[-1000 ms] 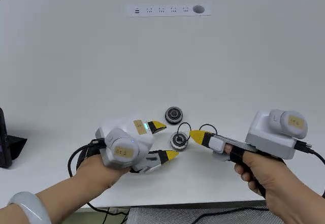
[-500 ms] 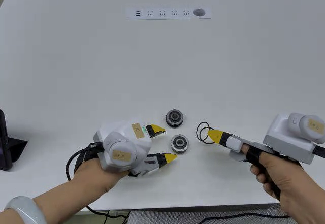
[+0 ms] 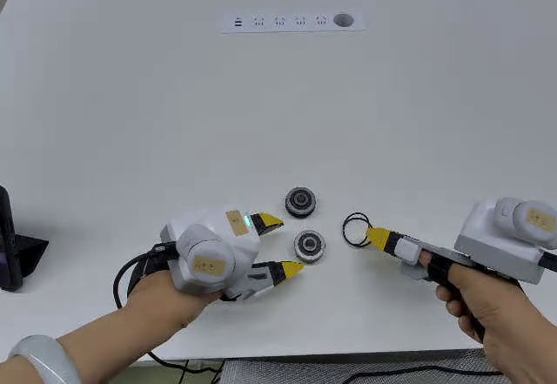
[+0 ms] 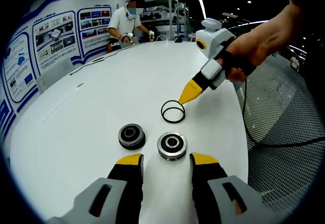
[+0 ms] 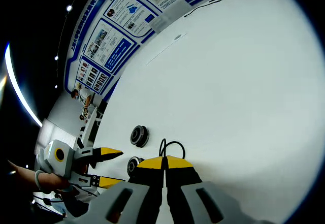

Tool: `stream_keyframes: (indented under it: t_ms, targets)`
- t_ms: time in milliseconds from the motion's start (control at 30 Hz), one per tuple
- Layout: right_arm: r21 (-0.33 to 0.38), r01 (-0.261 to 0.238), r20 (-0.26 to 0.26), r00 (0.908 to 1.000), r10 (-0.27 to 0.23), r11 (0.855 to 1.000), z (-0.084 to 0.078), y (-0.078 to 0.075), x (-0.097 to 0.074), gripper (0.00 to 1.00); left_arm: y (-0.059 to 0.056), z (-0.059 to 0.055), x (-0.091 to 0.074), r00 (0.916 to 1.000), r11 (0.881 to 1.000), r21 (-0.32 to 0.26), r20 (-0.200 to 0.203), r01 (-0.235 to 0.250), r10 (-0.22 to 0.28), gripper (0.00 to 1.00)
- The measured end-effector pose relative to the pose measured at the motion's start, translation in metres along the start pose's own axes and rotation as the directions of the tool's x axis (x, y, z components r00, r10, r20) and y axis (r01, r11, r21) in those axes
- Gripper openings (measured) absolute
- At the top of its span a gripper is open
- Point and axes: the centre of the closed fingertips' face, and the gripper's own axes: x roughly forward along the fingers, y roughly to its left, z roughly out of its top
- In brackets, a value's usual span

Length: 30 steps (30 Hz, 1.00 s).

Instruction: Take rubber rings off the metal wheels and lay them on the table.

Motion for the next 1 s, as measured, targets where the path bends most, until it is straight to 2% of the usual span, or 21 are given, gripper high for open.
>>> stream_keyframes:
  t_ms: [300,600,833,1000]
  targets:
    - [-0.083,0.038,-0.023,0.9989,-0.040,0.996,-0.003,-0.006,-0.001,0.08,0.000,0.001,0.001,1.0000,1.000,-0.002,0.003,0.002,-0.002,0.38]
    - [-0.093,0.052,-0.017,0.9984,-0.054,0.994,-0.001,-0.013,-0.002,0.10,0.001,0.002,0.001,1.0000,1.000,-0.001,0.003,0.000,0.000,0.38]
    - [-0.088,0.029,-0.007,0.9995,-0.029,0.996,0.003,-0.001,-0.002,0.10,0.002,0.002,0.000,1.0000,1.000,0.000,0.003,-0.006,0.006,0.37]
    - [-0.092,-0.011,-0.013,0.9999,0.009,0.996,0.003,0.014,0.004,0.08,0.004,0.005,0.000,0.9999,1.000,0.001,0.008,-0.013,0.013,0.36]
